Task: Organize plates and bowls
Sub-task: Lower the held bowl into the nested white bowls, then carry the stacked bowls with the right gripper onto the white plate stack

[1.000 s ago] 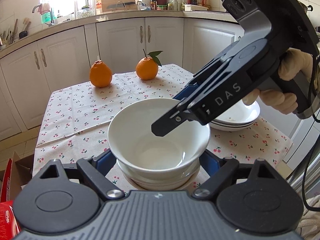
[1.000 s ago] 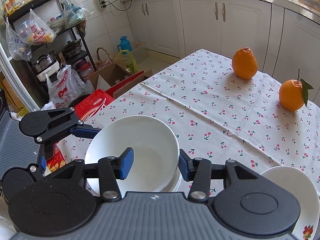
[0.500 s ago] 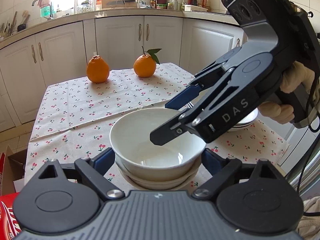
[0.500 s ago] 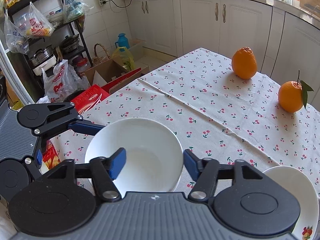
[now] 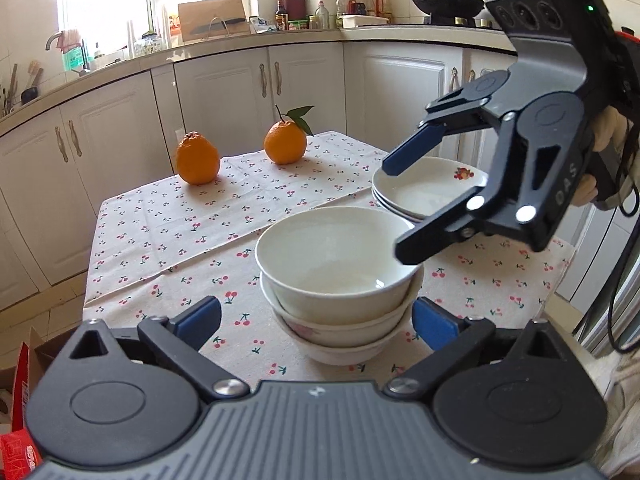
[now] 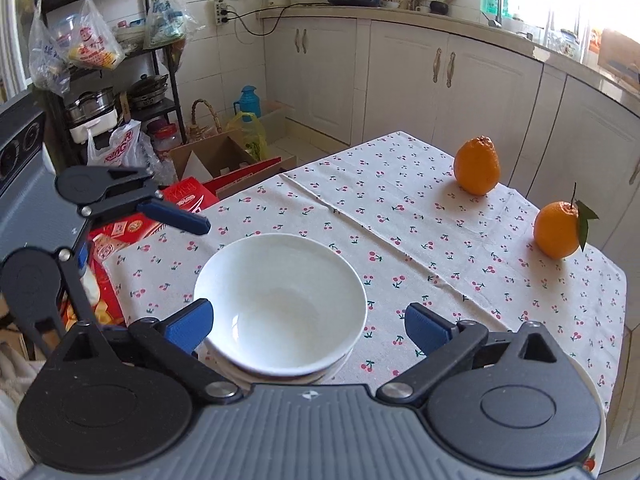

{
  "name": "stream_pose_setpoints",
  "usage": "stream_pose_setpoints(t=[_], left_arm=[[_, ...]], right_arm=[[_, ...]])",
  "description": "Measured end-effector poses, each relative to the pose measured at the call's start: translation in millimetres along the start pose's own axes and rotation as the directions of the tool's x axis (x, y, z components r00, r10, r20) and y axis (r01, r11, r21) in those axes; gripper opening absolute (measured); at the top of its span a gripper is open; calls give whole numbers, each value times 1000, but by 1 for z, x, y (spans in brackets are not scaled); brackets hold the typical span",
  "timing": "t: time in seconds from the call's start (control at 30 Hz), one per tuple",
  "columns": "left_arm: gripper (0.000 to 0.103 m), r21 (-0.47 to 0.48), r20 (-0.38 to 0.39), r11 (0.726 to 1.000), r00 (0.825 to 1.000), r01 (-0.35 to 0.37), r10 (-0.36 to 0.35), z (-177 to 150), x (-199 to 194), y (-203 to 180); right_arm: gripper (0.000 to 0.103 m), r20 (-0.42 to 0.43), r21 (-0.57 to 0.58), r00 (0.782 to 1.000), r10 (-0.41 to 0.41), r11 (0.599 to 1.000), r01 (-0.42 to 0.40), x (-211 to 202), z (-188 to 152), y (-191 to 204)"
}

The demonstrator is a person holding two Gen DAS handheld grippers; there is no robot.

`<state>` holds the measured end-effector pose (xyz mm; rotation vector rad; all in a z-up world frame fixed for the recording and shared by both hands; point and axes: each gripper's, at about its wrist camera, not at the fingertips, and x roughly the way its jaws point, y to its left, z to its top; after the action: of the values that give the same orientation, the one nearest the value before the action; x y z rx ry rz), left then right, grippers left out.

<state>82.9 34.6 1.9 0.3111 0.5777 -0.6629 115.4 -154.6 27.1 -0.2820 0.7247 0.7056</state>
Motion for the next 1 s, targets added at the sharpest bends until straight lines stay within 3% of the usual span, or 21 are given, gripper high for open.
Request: stream_pose_setpoints(t=[0.17,0.4,0.63,0.83,1.0], left_arm=[[102,58,-77,997,996,45,-40,-11,14,15],[101,135,-149,980,981,147,-127,-19,45,22],[97,187,-194,933,943,308,-272,-17,66,31],[93,229,-216,895,916,383,-337,-10,75,36],[90,221,-241,878,896,425,-373,-6,81,39]], right_arm=[[103,-54,-138,998,-28,990,20,2,-22,18],[103,-127,-181,992,-22,983,-1,36,-40,20],[103,-146,-173,988,40,983,-65,58,-39,7],[103,-172,-202,980,98,970,-132,65,-37,3],[102,-184,-208,974,132,963,-170,64,-31,0]])
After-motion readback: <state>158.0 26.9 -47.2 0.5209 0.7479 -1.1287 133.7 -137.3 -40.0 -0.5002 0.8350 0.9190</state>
